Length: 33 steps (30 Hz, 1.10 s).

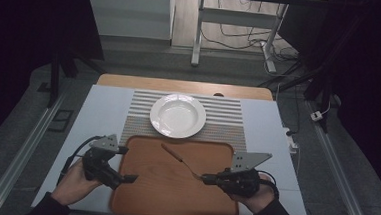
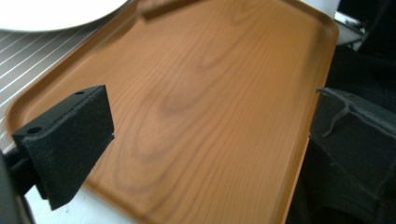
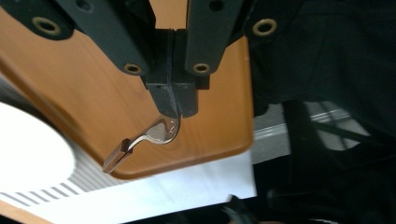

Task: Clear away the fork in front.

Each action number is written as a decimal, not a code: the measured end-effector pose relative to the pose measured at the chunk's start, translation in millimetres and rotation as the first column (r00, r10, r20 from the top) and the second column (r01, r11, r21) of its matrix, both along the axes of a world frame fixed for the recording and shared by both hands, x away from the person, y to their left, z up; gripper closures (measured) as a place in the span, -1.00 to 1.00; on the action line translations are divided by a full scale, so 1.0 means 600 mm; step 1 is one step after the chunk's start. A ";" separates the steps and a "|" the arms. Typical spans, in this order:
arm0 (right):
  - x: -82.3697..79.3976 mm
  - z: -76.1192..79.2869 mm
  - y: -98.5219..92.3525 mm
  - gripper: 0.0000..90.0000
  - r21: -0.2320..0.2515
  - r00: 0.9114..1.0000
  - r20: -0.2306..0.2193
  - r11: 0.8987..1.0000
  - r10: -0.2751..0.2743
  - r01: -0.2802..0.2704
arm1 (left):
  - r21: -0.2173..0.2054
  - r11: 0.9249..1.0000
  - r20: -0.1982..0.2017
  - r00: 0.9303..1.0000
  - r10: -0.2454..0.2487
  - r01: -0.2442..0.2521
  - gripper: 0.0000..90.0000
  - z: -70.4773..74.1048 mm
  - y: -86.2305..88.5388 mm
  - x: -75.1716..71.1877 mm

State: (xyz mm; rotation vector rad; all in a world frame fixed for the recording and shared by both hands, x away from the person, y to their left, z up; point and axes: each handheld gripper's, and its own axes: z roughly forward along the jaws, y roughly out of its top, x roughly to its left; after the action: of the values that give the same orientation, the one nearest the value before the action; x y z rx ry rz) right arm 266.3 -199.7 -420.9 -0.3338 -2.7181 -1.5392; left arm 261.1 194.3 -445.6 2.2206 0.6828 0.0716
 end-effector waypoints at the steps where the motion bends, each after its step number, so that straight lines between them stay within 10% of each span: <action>1: -0.003 0.000 0.002 1.00 -0.001 1.000 -0.004 1.000 0.013 -0.013 | 0.007 1.000 0.008 1.000 -0.013 0.013 -1.00 0.001 -0.007 0.003; 6: -0.013 -0.003 0.015 1.00 0.017 0.996 -0.028 0.996 0.085 -0.084 | 0.016 0.994 0.028 0.994 -0.106 0.106 -1.00 0.003 -0.039 0.020; 11: -0.021 -0.001 0.027 1.00 0.028 0.988 -0.042 0.989 0.149 -0.148 | 0.095 0.969 0.072 0.969 -0.235 0.228 -0.88 0.005 -0.079 0.033; 19: -0.027 -0.002 0.036 1.00 0.018 0.976 -0.055 0.978 0.209 -0.208 | 0.231 0.880 0.114 0.887 -0.448 0.415 -0.36 0.005 -0.128 0.033; 27: -0.028 -0.004 0.040 1.00 -0.008 0.966 -0.054 0.967 0.253 -0.253 | 0.302 0.808 0.092 0.828 -0.553 0.506 0.17 0.009 -0.144 0.027; 33: -0.029 -0.004 0.042 1.00 -0.031 0.959 -0.052 0.959 0.279 -0.280 | 0.337 0.732 0.050 0.766 -0.641 0.591 0.56 0.007 -0.153 0.025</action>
State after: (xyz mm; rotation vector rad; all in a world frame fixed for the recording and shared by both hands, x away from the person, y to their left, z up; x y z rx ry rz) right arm 248.9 -174.2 -423.4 0.0163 -2.6216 -1.3872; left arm 276.1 102.3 -441.2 2.5948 -0.2111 0.0185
